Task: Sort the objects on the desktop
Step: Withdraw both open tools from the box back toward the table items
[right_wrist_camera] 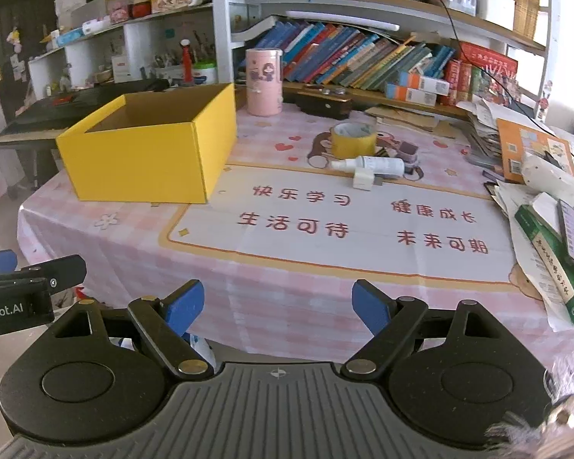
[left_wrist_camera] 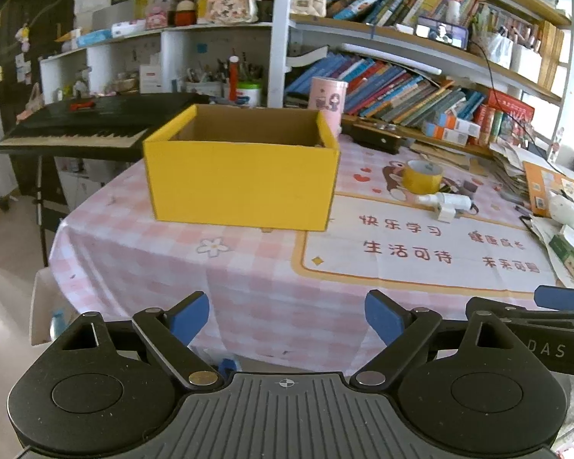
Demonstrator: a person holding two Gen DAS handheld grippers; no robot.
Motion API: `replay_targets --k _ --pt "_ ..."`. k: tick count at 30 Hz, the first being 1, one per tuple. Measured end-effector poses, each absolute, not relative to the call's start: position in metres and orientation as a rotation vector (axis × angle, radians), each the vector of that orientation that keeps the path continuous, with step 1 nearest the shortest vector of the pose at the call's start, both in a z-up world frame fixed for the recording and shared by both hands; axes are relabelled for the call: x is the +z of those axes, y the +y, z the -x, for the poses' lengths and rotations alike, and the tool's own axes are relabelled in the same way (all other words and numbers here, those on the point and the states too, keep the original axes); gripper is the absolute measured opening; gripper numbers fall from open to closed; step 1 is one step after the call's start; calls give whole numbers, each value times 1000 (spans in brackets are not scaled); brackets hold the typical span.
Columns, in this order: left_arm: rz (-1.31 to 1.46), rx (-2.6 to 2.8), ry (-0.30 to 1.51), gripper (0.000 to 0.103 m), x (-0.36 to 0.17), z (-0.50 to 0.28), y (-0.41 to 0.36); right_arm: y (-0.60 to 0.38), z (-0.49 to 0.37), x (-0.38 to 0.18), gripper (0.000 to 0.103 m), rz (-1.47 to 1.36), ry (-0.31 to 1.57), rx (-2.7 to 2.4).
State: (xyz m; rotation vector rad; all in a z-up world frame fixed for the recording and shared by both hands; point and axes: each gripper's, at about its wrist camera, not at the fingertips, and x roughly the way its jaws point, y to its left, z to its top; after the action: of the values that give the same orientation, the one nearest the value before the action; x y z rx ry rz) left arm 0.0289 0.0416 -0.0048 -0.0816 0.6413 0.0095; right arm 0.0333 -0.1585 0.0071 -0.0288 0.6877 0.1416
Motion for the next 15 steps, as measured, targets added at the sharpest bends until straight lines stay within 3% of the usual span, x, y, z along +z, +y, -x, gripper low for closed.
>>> replay_targets --k 15 --pt "50 -101 671 92 -9 -78 -22 -218 -69 2 84 4 716 61"
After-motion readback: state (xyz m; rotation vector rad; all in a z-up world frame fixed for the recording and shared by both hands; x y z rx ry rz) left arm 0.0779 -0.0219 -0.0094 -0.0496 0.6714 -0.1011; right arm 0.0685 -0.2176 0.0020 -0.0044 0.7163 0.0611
